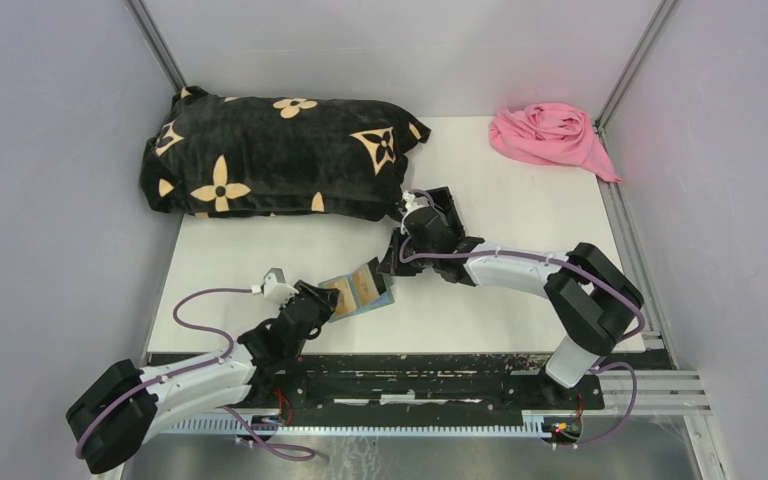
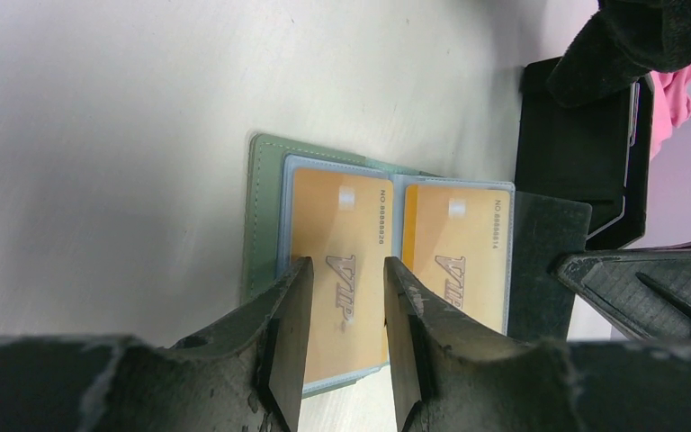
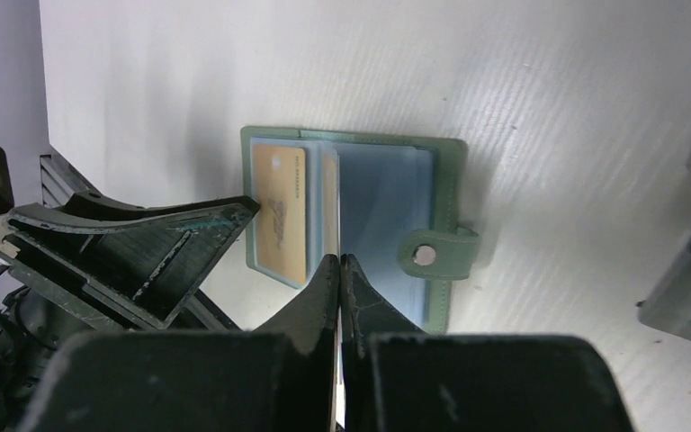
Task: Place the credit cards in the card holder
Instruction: Turn over the card slot in the card holder.
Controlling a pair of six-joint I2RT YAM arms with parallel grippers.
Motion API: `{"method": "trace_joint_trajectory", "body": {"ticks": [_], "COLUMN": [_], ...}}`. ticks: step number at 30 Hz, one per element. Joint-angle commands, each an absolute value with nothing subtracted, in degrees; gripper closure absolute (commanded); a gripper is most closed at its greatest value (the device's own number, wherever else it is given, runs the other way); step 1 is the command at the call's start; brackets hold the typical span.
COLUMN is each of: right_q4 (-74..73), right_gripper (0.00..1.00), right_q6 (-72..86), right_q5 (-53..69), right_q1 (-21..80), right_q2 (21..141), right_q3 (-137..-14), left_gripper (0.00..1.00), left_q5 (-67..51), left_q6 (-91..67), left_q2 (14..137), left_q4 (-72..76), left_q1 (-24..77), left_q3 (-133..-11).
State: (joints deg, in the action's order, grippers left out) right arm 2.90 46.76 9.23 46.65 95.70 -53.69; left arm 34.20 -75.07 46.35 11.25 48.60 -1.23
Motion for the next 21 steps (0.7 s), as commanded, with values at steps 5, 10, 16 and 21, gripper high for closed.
{"method": "trace_joint_trajectory", "body": {"ticks": [5,10,16,21], "right_q4": [4.6,4.0,4.0,3.7], "right_gripper": [0.99,0.99,0.99,0.99], "right_q6": [47.4,47.3,47.3,47.0], "right_q5": [9.0,8.5,7.9,7.5], "right_q1": [50.1,51.7,52.7,53.0], "right_q2": [98.1,99.7,101.1,101.8], "right_q3": [-59.7,-61.2,-61.7,-61.9], "left_gripper": [0.58,0.58,0.60,0.66], "left_q5": [33.8,34.1,34.9,36.3], "left_q6": [-75.7,-75.7,-76.0,-75.9], "left_q2": [47.1,46.2,42.5,38.7], "left_q4": [7.0,5.9,1.6,-3.8], "left_q1": [48.5,48.5,48.5,48.5], "left_q3": [-1.2,-1.4,-2.0,-3.4]}}
